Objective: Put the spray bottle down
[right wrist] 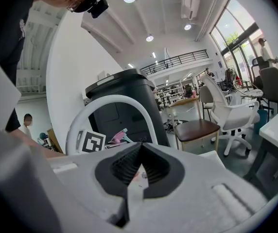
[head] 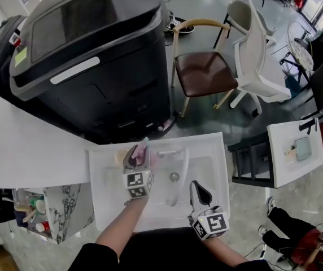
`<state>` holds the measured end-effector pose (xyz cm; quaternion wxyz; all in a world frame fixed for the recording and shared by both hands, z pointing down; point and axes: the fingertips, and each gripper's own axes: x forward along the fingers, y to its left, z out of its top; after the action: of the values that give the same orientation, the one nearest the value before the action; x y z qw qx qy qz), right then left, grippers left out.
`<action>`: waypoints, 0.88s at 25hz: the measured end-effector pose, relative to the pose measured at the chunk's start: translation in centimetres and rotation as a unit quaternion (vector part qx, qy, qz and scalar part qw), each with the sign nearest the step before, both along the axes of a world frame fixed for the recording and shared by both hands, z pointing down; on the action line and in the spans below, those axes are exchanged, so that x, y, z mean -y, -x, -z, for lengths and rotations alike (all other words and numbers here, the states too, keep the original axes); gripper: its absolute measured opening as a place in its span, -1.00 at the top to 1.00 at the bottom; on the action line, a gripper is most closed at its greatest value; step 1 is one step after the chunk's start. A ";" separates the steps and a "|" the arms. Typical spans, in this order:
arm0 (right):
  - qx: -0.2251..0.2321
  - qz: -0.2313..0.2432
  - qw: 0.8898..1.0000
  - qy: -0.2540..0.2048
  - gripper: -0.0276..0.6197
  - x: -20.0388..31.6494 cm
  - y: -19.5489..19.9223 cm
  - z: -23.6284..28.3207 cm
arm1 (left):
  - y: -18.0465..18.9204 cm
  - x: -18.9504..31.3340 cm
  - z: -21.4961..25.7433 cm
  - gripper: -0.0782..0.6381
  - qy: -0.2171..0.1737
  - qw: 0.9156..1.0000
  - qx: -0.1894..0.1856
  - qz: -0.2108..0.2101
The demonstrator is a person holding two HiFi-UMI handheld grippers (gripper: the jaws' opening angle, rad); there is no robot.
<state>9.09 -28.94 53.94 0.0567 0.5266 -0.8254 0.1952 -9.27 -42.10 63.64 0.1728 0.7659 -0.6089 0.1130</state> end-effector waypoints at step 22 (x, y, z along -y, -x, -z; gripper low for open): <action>-0.018 -0.005 1.000 0.014 0.92 0.9 -1.1 -2.1 | -2.2 -0.4 -3.2 0.30 -0.028 1.000 0.012 -0.007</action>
<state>10.18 -29.86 56.08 0.0780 0.5332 -0.8188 0.1980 -7.10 -41.74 66.86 0.1429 0.7734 -0.6084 0.1061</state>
